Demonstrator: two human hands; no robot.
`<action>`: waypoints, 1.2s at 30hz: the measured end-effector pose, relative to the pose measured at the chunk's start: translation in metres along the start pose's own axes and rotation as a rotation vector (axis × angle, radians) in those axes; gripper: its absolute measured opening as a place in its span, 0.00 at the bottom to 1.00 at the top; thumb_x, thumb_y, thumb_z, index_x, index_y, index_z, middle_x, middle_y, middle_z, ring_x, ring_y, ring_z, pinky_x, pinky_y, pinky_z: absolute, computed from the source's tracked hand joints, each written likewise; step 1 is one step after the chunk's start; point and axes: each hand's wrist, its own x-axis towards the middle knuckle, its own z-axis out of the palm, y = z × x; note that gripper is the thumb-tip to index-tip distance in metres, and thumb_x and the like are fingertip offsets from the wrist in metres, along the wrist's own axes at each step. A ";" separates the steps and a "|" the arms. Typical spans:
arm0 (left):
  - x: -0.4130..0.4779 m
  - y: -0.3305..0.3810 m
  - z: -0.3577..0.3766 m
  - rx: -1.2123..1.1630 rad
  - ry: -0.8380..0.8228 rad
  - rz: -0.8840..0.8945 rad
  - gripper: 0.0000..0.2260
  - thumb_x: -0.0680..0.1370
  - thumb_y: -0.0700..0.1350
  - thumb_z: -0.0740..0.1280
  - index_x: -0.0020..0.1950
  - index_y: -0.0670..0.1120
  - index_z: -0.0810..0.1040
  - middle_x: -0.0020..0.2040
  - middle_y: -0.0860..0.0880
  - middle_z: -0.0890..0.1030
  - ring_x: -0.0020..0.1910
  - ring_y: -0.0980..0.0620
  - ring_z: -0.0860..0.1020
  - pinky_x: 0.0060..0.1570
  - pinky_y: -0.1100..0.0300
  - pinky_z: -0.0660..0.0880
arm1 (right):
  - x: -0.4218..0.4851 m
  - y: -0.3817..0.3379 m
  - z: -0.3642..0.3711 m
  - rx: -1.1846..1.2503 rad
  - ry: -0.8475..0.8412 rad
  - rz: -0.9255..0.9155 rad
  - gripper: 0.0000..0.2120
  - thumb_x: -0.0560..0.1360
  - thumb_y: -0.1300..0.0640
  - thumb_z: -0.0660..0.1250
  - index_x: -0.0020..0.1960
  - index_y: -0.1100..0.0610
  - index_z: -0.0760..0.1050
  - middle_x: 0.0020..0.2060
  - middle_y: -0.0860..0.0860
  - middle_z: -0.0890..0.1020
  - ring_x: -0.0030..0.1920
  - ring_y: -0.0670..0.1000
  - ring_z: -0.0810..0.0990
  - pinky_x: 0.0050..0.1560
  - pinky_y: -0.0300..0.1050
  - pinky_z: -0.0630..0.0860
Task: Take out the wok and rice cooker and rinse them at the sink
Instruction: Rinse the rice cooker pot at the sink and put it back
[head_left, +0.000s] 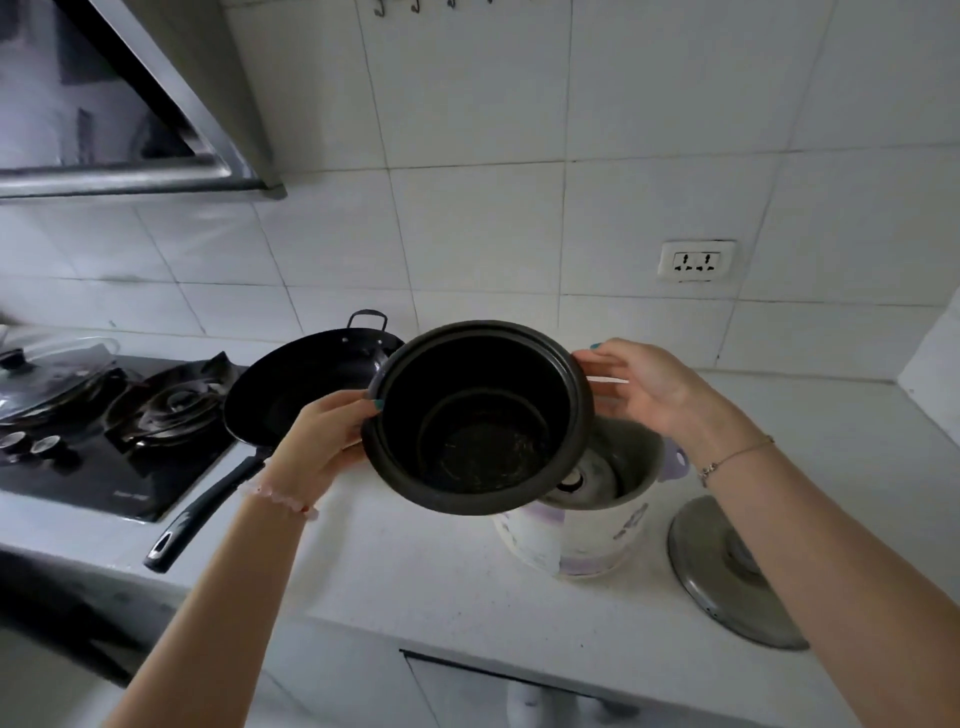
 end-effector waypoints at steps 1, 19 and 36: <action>-0.009 -0.004 -0.006 0.014 0.029 -0.009 0.07 0.77 0.37 0.65 0.53 0.41 0.79 0.40 0.46 0.81 0.34 0.54 0.80 0.32 0.62 0.78 | 0.000 0.004 0.005 0.003 -0.022 0.020 0.10 0.75 0.58 0.62 0.52 0.60 0.79 0.45 0.53 0.82 0.43 0.50 0.79 0.47 0.46 0.76; -0.173 -0.071 -0.156 0.017 0.673 -0.040 0.08 0.78 0.39 0.65 0.54 0.42 0.80 0.39 0.43 0.77 0.35 0.48 0.74 0.31 0.60 0.76 | -0.032 0.082 0.187 -0.105 -0.492 0.185 0.13 0.77 0.57 0.61 0.55 0.61 0.80 0.48 0.54 0.83 0.49 0.52 0.80 0.44 0.45 0.76; -0.324 -0.116 -0.468 -0.158 0.906 -0.139 0.08 0.78 0.40 0.61 0.49 0.45 0.81 0.39 0.49 0.83 0.37 0.55 0.81 0.31 0.65 0.75 | -0.107 0.197 0.555 -0.233 -0.824 0.354 0.13 0.78 0.57 0.58 0.52 0.61 0.79 0.50 0.55 0.80 0.49 0.54 0.77 0.45 0.46 0.75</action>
